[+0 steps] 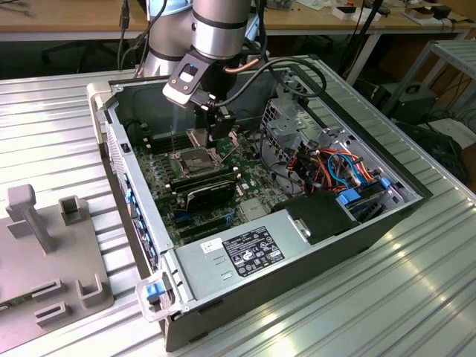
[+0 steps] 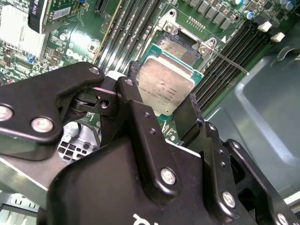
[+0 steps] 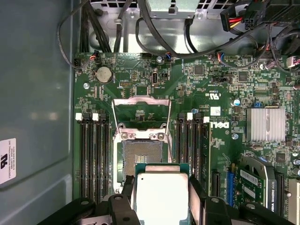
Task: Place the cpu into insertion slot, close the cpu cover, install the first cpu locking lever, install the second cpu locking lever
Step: 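Place the cpu into insertion slot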
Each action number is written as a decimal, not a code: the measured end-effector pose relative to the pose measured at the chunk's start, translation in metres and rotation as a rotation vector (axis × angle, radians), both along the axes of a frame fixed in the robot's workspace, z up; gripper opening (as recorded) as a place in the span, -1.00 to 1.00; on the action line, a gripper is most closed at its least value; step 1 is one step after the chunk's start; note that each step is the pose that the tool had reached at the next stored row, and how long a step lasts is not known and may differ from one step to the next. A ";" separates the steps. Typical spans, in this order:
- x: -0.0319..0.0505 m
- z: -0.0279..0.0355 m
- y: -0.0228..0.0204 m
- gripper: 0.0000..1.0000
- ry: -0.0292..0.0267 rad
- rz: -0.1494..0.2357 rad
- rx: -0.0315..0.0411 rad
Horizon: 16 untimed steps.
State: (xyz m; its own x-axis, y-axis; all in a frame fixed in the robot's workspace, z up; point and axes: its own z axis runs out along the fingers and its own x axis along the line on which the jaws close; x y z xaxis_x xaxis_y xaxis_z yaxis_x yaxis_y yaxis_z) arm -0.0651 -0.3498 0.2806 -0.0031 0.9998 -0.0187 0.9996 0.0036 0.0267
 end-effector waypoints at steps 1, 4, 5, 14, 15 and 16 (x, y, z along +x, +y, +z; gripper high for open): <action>0.0000 -0.0005 0.0015 0.09 0.0001 0.000 -0.0002; 0.0000 -0.0027 0.0067 0.09 0.0000 0.000 -0.0001; 0.0000 -0.0029 0.0068 0.09 0.0000 0.000 0.0000; 0.0000 -0.0039 0.0069 0.09 0.0000 0.000 0.0000; 0.0000 -0.0043 0.0069 0.09 -0.0001 0.000 0.0002; -0.0001 -0.0047 0.0069 0.09 -0.0001 0.000 0.0004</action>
